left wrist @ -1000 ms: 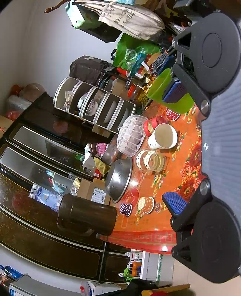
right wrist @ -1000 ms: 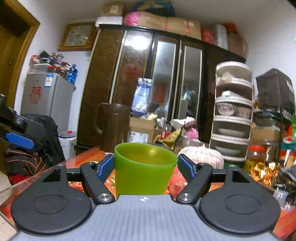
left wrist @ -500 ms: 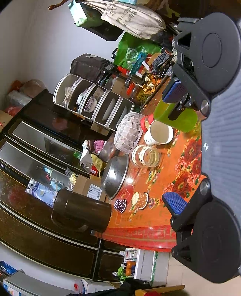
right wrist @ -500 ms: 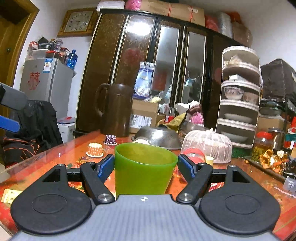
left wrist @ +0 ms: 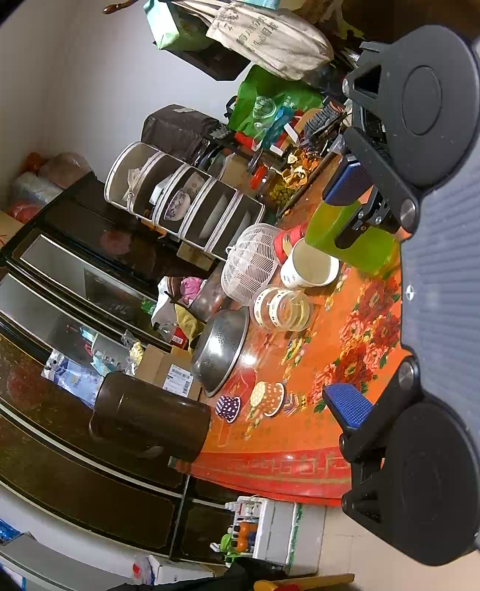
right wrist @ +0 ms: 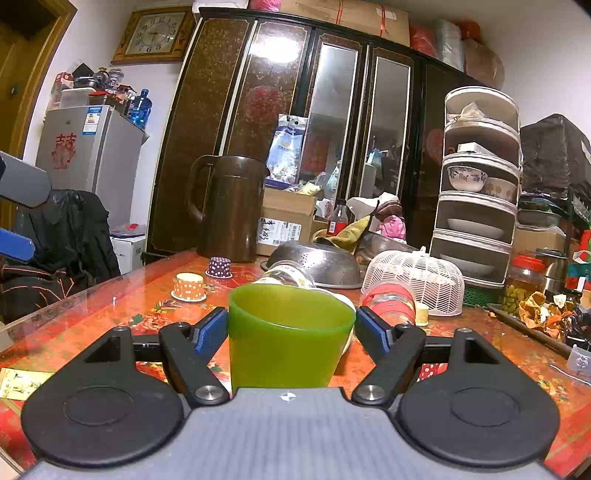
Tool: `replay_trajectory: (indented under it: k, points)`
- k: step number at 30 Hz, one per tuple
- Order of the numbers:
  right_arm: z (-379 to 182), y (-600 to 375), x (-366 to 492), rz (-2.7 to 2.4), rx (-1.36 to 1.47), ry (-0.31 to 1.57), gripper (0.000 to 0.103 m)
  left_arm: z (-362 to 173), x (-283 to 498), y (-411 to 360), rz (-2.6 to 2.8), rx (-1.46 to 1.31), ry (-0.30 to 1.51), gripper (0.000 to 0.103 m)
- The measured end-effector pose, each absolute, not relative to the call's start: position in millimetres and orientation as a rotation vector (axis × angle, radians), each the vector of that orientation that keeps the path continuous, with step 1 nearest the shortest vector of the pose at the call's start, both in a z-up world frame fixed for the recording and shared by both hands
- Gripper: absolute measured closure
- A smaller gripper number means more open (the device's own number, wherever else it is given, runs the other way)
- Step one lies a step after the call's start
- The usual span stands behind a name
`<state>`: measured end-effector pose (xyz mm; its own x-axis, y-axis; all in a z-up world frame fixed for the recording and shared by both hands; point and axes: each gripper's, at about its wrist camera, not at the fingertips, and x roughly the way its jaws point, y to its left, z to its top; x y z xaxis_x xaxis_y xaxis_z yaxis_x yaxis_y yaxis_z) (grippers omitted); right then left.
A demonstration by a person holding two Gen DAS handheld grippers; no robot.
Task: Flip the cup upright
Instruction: 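Rotate the green cup with the right tool until its rim points up, then lower the upright green cup onto the table and open the right tool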
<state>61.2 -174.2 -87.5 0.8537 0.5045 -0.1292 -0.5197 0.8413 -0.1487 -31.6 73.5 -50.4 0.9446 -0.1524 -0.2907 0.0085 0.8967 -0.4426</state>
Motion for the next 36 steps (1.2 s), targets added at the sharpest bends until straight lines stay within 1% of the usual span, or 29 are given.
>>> replay_trajectory:
  k: [6, 8, 10, 12, 17, 24, 28, 31, 36]
  points:
    - [-86.5, -171.2, 61.4, 0.523, -0.180, 0.094, 0.026, -50.7, -31.1, 74.1, -0.080, -0.451, 0.328, 0.000]
    - [-86.3, -170.0, 61.9, 0.516, -0.177, 0.102, 0.022, -50.9, -30.2, 74.2, -0.081, -0.450, 0.331, 0.000]
    - [-86.3, -169.8, 62.6, 0.517, -0.170, 0.105, 0.022, -51.4, -29.6, 74.7, -0.080, -0.450, 0.334, 0.000]
    - [-86.1, -170.1, 63.2, 0.517, -0.161, 0.113, 0.018, -51.7, -29.1, 74.9, -0.078, -0.450, 0.336, 0.000]
    - [-87.0, -171.0, 64.9, 0.524, -0.141, 0.126, 0.004, -53.3, -27.4, 76.4, -0.075, -0.455, 0.347, 0.000]
    - [-92.2, -175.8, 78.3, 0.571, -0.050, 0.238, 0.003, -55.2, -26.2, 76.1, -0.075, -0.455, 0.356, 0.000]
    - [-88.9, -183.8, 69.4, 0.563, -0.042, 0.255, 0.003, -55.4, -22.4, 73.3, -0.057, -0.435, 0.381, 0.000]
    - [-71.2, -198.3, 57.1, 0.564, -0.014, 0.270, 0.001, -48.7, -18.2, 65.4, -0.032, -0.383, 0.410, 0.000]
    - [-25.2, -228.3, 47.1, 0.578, 0.000, 0.362, 0.001, -13.0, -18.5, 39.1, -0.011, -0.218, 0.430, 0.000]
